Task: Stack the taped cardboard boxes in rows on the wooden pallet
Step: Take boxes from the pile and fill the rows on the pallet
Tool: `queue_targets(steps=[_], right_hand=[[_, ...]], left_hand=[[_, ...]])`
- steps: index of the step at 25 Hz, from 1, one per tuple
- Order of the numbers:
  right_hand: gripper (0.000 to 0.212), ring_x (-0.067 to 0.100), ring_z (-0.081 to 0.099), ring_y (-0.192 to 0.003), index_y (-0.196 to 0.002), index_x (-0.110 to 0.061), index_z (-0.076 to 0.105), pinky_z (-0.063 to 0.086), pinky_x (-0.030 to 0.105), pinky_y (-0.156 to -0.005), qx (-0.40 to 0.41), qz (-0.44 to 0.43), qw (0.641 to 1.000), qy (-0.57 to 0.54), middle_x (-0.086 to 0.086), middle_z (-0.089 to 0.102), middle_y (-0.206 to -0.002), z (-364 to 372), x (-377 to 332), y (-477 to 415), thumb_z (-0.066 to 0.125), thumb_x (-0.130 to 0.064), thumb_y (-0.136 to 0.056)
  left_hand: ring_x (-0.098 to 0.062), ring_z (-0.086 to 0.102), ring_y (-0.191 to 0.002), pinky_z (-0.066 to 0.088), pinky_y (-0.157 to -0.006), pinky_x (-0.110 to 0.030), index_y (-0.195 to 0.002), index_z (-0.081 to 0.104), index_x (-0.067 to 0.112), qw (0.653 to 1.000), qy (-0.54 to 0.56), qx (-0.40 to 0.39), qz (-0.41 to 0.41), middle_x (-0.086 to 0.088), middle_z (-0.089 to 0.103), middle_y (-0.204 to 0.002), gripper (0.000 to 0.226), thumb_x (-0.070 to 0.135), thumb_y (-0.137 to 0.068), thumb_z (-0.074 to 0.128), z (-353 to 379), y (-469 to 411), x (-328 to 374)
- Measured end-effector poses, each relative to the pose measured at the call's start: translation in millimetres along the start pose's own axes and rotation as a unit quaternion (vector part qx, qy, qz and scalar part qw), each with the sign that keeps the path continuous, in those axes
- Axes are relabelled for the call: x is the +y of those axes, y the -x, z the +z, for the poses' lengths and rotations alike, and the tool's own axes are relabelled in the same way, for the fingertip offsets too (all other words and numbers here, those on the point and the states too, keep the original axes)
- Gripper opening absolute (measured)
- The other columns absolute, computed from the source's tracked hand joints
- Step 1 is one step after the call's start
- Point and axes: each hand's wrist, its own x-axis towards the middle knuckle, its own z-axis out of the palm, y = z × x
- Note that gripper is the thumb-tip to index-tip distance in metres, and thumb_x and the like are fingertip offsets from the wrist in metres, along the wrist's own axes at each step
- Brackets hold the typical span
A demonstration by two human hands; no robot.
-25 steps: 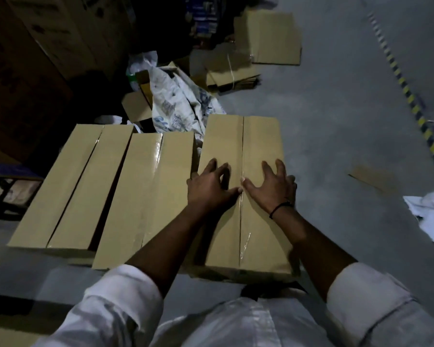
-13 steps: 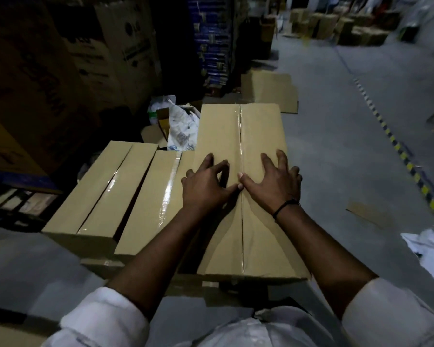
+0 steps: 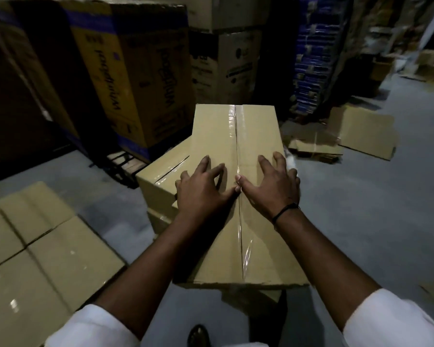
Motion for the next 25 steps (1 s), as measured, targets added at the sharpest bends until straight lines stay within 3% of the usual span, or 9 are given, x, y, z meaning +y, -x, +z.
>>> queue_targets(steps=[7, 15, 25], right_hand=[[0.089, 0.040, 0.038, -0.138, -0.154, -0.033, 0.040, 0.036, 0.052, -0.111, -0.067, -0.110, 0.990, -0.063, 0.004, 0.022, -0.165, 19, -69, 76, 0.047, -0.084, -0.081], [0.089, 0.040, 0.032, -0.144, -0.155, -0.034, 0.038, 0.035, 0.057, -0.114, -0.156, -0.212, 0.957, -0.123, 0.003, 0.020, -0.166, 51, -167, 166, 0.047, -0.084, -0.082], [0.085, 0.040, 0.038, -0.137, -0.151, -0.034, 0.044, 0.038, 0.052, -0.111, -0.211, -0.359, 0.898, -0.141, 0.002, 0.027, -0.164, 93, -358, 328, 0.044, -0.082, -0.081]], left_hand=[[-0.031, 0.049, -0.135, 0.042, -0.108, -0.052, -0.142, 0.055, 0.047, 0.988, -0.073, 0.072, -0.116, 0.011, 0.038, -0.162, 0.077, 0.086, -0.075, 0.055, -51, 110, -59], [-0.032, 0.047, -0.136, 0.039, -0.109, -0.053, -0.142, 0.055, 0.046, 0.961, -0.121, 0.093, -0.229, 0.011, 0.037, -0.163, 0.077, 0.086, -0.076, 0.056, -108, 217, -137], [-0.032, 0.047, -0.137, 0.040, -0.106, -0.050, -0.142, 0.057, 0.043, 0.907, -0.136, 0.144, -0.373, 0.009, 0.039, -0.162, 0.078, 0.083, -0.075, 0.063, -208, 386, -291]])
